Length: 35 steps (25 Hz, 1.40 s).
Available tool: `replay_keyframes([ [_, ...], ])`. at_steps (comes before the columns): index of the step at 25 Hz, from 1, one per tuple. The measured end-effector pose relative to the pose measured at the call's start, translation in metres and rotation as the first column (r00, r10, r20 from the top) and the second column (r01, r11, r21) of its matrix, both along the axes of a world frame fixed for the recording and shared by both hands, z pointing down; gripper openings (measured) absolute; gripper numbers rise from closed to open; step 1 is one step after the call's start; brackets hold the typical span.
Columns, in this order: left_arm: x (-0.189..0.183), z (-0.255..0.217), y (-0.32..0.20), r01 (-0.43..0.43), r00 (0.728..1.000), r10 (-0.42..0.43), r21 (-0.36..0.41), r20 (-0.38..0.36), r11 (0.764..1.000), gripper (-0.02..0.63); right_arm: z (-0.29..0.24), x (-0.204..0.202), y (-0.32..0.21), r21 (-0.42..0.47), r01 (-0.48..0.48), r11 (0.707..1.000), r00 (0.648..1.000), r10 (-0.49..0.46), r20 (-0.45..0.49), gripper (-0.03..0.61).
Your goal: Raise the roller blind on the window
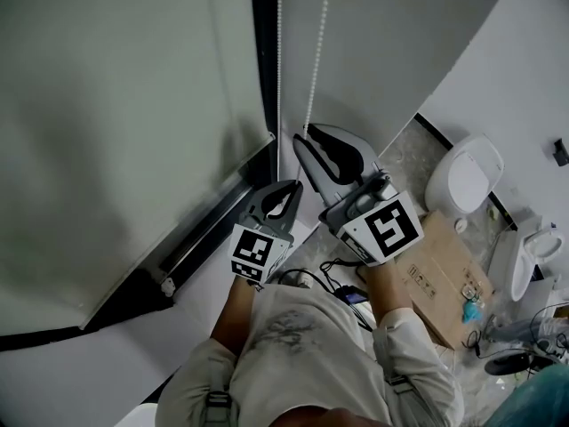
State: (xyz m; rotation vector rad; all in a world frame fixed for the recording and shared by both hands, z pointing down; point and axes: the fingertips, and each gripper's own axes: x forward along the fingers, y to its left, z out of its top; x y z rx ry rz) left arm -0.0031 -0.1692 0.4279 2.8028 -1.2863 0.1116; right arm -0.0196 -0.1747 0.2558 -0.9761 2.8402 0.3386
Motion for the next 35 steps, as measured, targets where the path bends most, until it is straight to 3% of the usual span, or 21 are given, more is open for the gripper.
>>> replay_keyframes([
  [1, 0.0, 0.001, 0.001, -0.003, 1.0, 0.003, -0.004, -0.005, 1.0, 0.006, -0.001, 0.0, 0.0, 0.003, -0.009, 1.0, 1.0, 0.009, -0.004, 0.031],
  [2, -0.001, 0.002, 0.003, -0.005, 1.0, 0.005, -0.007, -0.012, 1.0, 0.006, -0.001, -0.001, 0.0, 0.006, -0.014, 1.0, 1.0, 0.014, -0.011, 0.021],
  [15, -0.007, 0.011, 0.011, -0.007, 0.998, 0.006, -0.017, -0.07, 1.0, 0.006, 0.012, -0.004, 0.009, 0.055, 0.004, 0.998, 1.0, -0.003, -0.03, 0.012],
  [21, -0.002, 0.023, 0.015, -0.009, 0.998, 0.007, -0.028, -0.067, 1.0, 0.006, 0.012, -0.006, 0.014, 0.084, 0.003, 0.996, 1.0, -0.004, 0.016, 0.011],
  [26, -0.004, 0.037, 0.019, -0.003, 0.998, 0.0, -0.058, -0.059, 0.998, 0.006, 0.038, -0.004, 0.015, 0.024, 0.002, 1.0, 0.999, -0.001, -0.035, 0.011],
  [35, -0.006, 0.069, 0.026, 0.006, 0.997, -0.013, -0.106, -0.07, 0.994, 0.006, 0.07, -0.007, 0.016, -0.037, -0.003, 0.999, 1.0, 0.002, -0.031, 0.011],
])
